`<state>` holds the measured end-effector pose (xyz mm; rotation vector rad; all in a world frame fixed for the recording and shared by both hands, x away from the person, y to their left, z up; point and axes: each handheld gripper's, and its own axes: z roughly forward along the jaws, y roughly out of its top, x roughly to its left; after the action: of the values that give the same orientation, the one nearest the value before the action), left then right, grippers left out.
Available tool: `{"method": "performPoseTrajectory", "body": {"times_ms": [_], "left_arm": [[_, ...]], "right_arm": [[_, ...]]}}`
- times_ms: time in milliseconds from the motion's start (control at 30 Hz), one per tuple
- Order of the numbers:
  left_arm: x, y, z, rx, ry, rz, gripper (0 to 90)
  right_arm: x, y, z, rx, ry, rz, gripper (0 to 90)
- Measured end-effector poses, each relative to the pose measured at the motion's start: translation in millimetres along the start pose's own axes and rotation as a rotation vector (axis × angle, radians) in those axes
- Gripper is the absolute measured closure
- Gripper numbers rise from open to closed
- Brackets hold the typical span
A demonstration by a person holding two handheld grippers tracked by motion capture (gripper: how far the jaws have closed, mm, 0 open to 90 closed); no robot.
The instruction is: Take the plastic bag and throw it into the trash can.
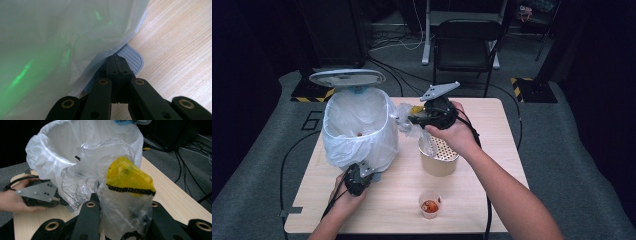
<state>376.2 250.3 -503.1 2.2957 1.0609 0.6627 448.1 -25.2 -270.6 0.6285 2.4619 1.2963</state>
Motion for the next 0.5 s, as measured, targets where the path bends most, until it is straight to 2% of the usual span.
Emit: {"method": "performPoseTrajectory", "body": {"times_ms": [200,500], "left_arm": [[-0.4,-0.2,-0.4,0.001,0.006,-0.002,90.0],[-0.4,0.0,-0.9,0.011,0.0,-0.001,90.0]], "right_arm": [[7.6,13.0,10.9,-0.006,0.027,-0.008,75.6],[16.7,37.1,25.9,-0.025,0.043,-0.036,75.5]]}}
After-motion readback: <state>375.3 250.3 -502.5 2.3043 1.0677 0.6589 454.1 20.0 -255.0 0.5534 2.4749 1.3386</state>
